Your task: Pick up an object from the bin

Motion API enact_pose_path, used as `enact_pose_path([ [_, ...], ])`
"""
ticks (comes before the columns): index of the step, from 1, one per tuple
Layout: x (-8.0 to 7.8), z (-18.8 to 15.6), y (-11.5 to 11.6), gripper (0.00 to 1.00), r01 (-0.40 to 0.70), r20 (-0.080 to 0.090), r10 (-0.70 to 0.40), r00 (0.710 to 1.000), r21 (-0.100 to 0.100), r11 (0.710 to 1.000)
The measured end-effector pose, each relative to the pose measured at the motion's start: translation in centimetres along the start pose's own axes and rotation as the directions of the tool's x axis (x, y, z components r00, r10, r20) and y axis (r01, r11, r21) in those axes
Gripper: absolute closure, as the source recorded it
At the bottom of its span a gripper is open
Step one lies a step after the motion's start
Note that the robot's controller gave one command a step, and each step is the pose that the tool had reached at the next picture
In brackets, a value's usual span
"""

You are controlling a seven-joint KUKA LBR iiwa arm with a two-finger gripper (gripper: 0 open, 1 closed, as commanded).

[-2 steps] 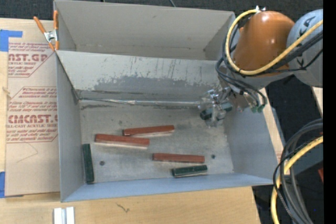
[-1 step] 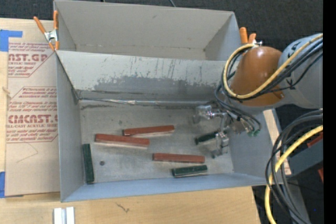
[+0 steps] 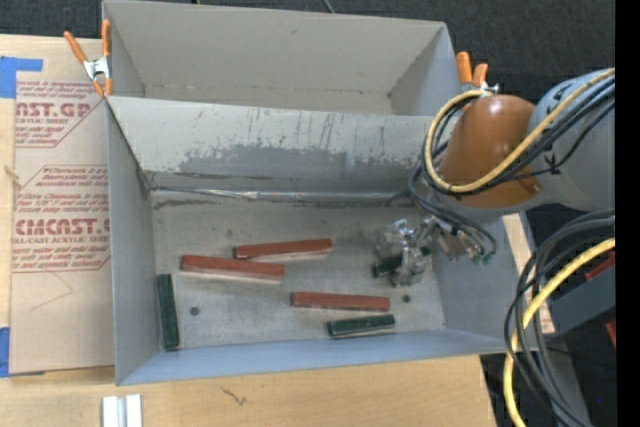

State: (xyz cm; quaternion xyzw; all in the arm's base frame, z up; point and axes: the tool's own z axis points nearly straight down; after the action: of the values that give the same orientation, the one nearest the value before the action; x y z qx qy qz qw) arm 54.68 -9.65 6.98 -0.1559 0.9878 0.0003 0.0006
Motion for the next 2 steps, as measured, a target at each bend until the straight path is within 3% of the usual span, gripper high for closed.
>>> enact_pose_path([
  [1, 0.0, 0.0, 0.0, 1.00, 0.000, 0.000, 0.000, 1.000, 0.000, 1.000],
  [2, -2.8, -5.2, -2.2, 1.00, -0.025, 0.001, 0.025, 1.000, 0.001, 1.000],
])
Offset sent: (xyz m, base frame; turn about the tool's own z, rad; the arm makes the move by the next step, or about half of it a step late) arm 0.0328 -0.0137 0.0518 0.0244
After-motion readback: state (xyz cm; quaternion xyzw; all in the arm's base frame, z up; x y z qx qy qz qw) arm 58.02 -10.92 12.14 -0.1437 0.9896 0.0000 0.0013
